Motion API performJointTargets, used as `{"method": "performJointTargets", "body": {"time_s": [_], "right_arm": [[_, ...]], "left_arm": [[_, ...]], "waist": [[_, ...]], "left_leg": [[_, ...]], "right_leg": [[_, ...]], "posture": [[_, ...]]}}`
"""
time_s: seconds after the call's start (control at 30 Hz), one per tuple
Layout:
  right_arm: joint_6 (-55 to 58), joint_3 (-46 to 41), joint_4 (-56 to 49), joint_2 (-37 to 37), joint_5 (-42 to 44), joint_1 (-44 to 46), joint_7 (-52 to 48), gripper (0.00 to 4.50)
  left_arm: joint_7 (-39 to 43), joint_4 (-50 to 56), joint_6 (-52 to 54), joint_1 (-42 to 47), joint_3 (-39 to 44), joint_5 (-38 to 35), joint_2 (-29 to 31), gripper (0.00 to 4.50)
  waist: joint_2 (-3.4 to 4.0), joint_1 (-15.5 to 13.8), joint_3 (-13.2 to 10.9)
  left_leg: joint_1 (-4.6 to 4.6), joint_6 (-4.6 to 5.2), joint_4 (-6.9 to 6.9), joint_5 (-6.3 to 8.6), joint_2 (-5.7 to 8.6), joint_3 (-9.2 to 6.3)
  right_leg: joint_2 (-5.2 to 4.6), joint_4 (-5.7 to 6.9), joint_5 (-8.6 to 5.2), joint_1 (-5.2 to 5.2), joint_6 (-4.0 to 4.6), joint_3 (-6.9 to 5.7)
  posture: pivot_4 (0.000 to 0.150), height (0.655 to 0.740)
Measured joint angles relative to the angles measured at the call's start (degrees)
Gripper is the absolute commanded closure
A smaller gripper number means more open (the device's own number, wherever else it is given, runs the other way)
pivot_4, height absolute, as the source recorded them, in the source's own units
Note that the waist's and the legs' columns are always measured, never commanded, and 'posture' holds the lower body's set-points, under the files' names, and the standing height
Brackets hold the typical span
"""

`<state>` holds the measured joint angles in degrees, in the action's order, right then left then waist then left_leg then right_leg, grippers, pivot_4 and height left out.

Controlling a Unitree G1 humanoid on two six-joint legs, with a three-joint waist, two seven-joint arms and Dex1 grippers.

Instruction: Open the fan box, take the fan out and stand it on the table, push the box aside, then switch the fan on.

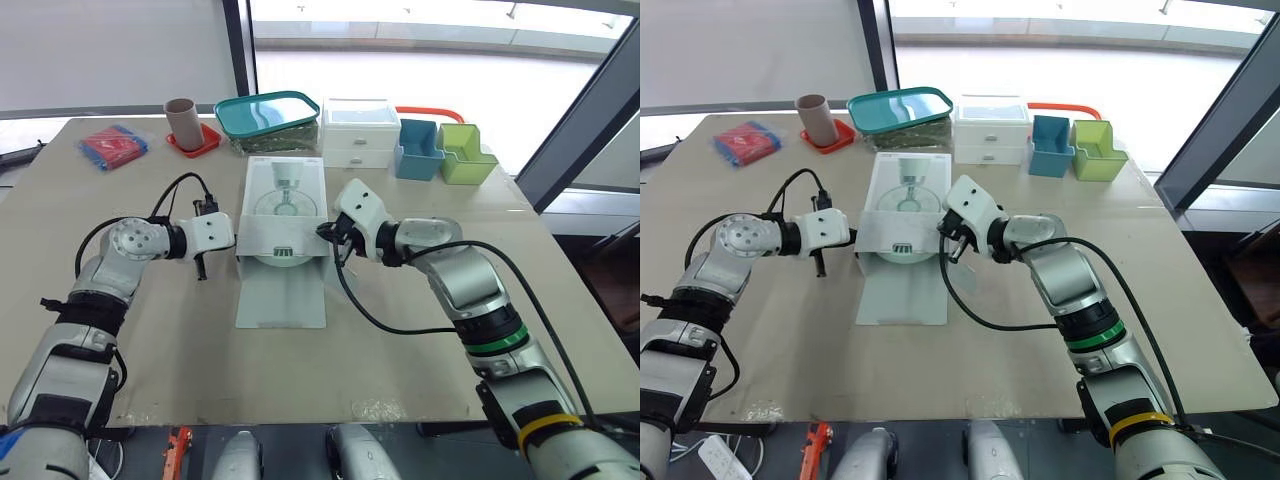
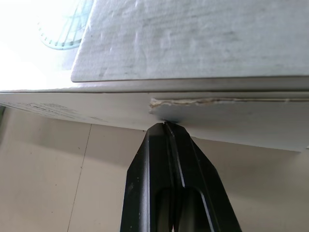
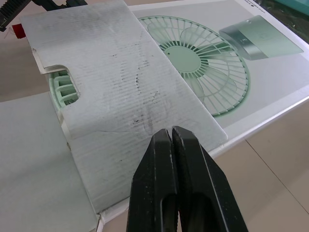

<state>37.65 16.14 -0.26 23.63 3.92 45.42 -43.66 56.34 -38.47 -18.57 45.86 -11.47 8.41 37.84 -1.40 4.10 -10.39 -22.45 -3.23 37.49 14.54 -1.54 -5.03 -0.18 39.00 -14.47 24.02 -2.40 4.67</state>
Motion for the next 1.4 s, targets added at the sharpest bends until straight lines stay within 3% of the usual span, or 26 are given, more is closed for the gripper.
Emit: {"method": "performJointTargets", "body": {"time_s": [0.43,0.73,1.0,1.23,1.4], "right_arm": [[0.1,0.0,0.0,0.0,0.0,0.1,0.0,4.42],[0.3,0.1,0.1,-0.1,0.0,0.3,-0.1,4.42],[-0.1,0.4,0.6,-0.2,0.0,0.6,-0.5,4.42],[-0.2,0.6,0.6,-0.2,0.0,0.7,-1.0,4.42],[-0.3,0.9,0.6,-0.3,0.0,0.8,-1.0,4.42]], "left_arm": [[0.2,1.0,0.2,-0.8,0.5,-0.1,0.4,4.5],[-0.9,5.5,1.5,-1.1,3.3,-0.9,4.8,4.5],[1.7,13.7,5.4,-3.4,5.4,-4.7,8.0,4.5],[5.7,30.4,19.5,-4.0,8.5,-17.9,5.4,4.5],[6.4,31.6,22.8,-5.9,5.9,-17.3,4.9,4.5]], "waist": [[0.0,0.0,0.0],[0.0,0.1,0.0],[0.0,0.2,0.0],[-0.01,0.3,0.0],[0.0,0.3,0.0]], "left_leg": [[0.0,0.0,0.0,0.0,0.0,0.0],[0.0,0.0,0.0,0.0,-0.01,-0.01],[-0.01,0.0,0.0,0.0,-0.02,0.0],[-0.02,0.0,0.01,0.0,-0.02,0.0],[0.05,0.0,0.01,0.0,-0.03,0.02]], "right_leg": [[0.0,0.0,0.0,0.01,0.0,0.0],[0.0,0.01,0.0,0.02,0.0,-0.01],[0.0,0.01,0.0,0.03,0.0,0.0],[0.01,0.02,0.0,0.03,-0.01,0.0],[0.04,0.04,0.02,0.01,0.03,0.03]], "posture": [[0.15,0.74],[0.15,0.74],[0.15,0.74],[0.15,0.74],[0.15,0.74]]}}
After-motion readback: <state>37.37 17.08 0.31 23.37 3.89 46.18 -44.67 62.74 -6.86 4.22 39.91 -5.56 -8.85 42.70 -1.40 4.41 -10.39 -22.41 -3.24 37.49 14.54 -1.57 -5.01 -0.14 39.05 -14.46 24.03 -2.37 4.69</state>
